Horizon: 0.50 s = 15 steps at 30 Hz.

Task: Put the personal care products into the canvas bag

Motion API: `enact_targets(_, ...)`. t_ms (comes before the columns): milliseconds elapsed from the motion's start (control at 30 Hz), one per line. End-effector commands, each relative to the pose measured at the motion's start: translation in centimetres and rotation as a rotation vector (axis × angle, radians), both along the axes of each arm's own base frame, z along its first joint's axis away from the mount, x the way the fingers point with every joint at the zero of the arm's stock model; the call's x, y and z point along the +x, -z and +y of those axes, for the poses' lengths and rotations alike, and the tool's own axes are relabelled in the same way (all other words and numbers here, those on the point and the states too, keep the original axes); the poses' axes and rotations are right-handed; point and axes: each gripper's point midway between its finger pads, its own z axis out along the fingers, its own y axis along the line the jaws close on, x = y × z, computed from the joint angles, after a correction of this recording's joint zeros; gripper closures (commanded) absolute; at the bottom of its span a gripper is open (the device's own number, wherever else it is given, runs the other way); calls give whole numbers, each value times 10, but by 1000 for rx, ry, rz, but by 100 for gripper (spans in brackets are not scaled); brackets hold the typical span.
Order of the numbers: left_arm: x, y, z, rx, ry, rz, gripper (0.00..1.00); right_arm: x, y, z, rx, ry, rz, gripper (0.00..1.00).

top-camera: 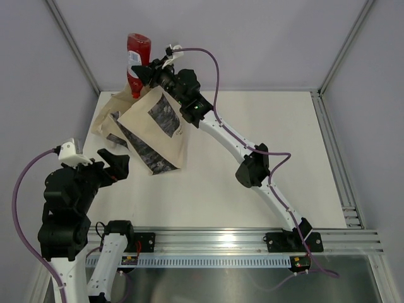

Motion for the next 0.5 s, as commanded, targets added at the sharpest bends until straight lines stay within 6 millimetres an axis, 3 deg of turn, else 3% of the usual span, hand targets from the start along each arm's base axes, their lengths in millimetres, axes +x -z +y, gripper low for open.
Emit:
enact_targets(0,-7,-27,-5,-18,20,-77,1,-24,-123,-58,275,116,-215,100)
enact_targets(167,-16,-32,-4,-42,4,-90,1,-22,-106,-45,194,164,-300,100)
enact_targets(267,-17,-31,-5,-67,1,-98,1,-18,-69,-23,30,123,-340,100)
enact_targets(300,-17,-30,-6,-79,0,-97,1,-26,-76,-25,-2,109,-383,100)
enact_targets(333,-16,-28,-6,-85,-1,-95,1,-28,-49,-13,-90,58,-413,99)
enact_targets(367,-18,-27,-6,-89,-4,-102,1,-32,-52,-16,-110,51,-474,95)
enact_targets(400,-18,-25,-6,-96,-8,-103,1,-50,-64,-19,-129,-1,-543,93)
enact_targets(433,-19,-24,-5,-98,-13,-110,1,-49,-42,-13,-199,-18,-572,90)
enact_targets(467,-21,-21,-4,-100,-18,-113,1,-55,-40,-13,-221,-36,-592,85)
